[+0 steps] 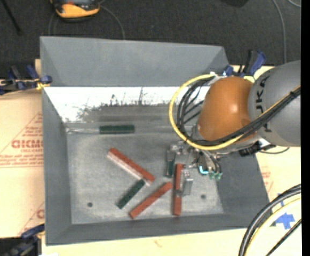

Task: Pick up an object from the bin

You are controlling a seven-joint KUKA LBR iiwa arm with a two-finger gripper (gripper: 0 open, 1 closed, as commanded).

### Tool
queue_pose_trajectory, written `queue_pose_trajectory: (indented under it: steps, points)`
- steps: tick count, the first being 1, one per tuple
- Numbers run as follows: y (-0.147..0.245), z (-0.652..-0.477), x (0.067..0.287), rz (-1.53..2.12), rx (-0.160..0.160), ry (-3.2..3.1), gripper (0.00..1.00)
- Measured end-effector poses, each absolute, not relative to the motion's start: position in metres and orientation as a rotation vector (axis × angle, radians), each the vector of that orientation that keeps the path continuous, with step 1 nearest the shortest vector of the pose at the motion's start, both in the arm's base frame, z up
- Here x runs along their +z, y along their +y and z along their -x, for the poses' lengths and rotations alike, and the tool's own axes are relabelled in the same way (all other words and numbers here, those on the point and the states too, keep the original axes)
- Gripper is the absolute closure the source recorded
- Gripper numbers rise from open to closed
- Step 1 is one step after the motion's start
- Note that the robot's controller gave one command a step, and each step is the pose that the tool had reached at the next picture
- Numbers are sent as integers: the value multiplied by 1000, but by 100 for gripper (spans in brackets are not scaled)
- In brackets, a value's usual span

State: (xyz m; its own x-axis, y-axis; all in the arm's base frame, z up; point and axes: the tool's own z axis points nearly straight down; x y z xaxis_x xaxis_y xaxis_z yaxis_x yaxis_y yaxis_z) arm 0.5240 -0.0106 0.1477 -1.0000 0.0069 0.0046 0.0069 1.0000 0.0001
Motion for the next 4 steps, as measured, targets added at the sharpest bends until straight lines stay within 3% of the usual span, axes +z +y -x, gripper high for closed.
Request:
queue_pose_trajectory:
  steps: [1, 2, 3, 4]
  points:
    - [-11, -526, 152, 10, 1, -3145, 100]
    - [-11, -526, 152, 9, 1, -3145, 0]
    - [-11, -526, 152, 9, 1, -3145, 0]
    - [-4, -517, 97, 52, -2, -3151, 0]
